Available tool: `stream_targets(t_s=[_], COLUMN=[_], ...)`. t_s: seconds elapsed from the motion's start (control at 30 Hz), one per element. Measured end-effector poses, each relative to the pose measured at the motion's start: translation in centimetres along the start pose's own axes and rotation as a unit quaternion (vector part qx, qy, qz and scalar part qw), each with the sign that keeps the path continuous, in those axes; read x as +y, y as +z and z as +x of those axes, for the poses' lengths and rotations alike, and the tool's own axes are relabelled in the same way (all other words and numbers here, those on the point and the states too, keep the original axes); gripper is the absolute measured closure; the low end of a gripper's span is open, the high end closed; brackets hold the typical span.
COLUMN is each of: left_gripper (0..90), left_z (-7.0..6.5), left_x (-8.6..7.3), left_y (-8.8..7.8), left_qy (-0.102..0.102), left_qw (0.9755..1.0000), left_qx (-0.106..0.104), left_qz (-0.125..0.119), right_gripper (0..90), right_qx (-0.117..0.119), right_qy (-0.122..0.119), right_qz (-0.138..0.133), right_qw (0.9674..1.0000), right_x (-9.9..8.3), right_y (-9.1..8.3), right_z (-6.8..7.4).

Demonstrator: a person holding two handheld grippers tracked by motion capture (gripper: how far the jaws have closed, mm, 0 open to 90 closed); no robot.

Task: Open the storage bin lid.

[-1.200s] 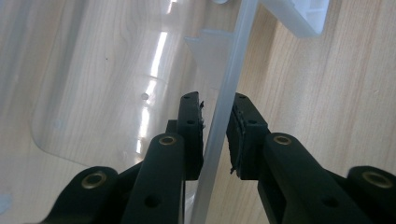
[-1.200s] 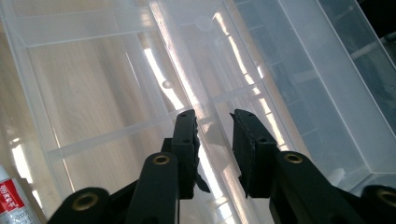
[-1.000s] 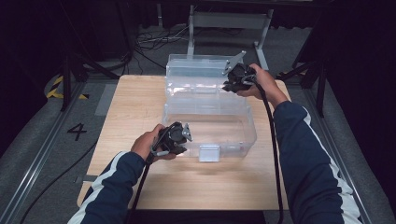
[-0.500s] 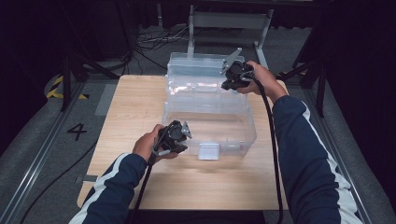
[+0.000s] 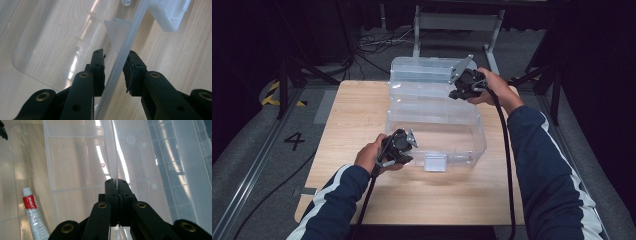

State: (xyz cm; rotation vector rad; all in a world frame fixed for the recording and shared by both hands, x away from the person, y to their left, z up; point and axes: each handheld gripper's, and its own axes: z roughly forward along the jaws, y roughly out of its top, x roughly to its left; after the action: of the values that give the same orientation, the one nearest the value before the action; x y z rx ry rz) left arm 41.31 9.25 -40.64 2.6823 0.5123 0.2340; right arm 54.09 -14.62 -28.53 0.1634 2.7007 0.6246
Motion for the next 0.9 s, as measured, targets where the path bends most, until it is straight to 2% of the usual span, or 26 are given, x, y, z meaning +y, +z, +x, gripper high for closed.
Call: stream_targets(t_s=[0.3, 0.47, 0.63, 0.8, 0.9], left_gripper=[71.4, 71.2, 71.1, 71.0, 70.9], left_z=[0.0, -0.1, 0.0, 0.0, 0.0], left_x=[0.0, 0.0, 0.0, 0.0, 0.0], left_y=[0.0, 0.0, 0.0, 0.0, 0.0], left_qy=[-0.002, -0.004, -0.005, -0.005, -0.006], left_qw=[1.0000, 1.0000, 1.0000, 1.0000, 1.0000], left_qx=[-0.001, 0.001, -0.001, -0.001, 0.002], left_qz=[0.001, 0.000, 0.001, 0.001, 0.001], right_gripper=[88.9, 88.5, 88.4, 88.2, 88.1], right_qx=[-0.013, -0.018, -0.027, -0.020, -0.022], right_qy=[-0.005, -0.001, -0.007, 0.002, -0.002], right_qz=[-0.004, -0.005, -0.007, -0.015, -0.018], right_qw=[0.9999, 0.9998, 0.9996, 0.9997, 0.9996], right_x=[-0.1, -0.3, -0.3, -0.6, -0.6], right_y=[-1.1, -1.3, -1.4, -1.6, -1.7], right_z=[2.2, 2.8, 3.5, 3.8, 4.1])
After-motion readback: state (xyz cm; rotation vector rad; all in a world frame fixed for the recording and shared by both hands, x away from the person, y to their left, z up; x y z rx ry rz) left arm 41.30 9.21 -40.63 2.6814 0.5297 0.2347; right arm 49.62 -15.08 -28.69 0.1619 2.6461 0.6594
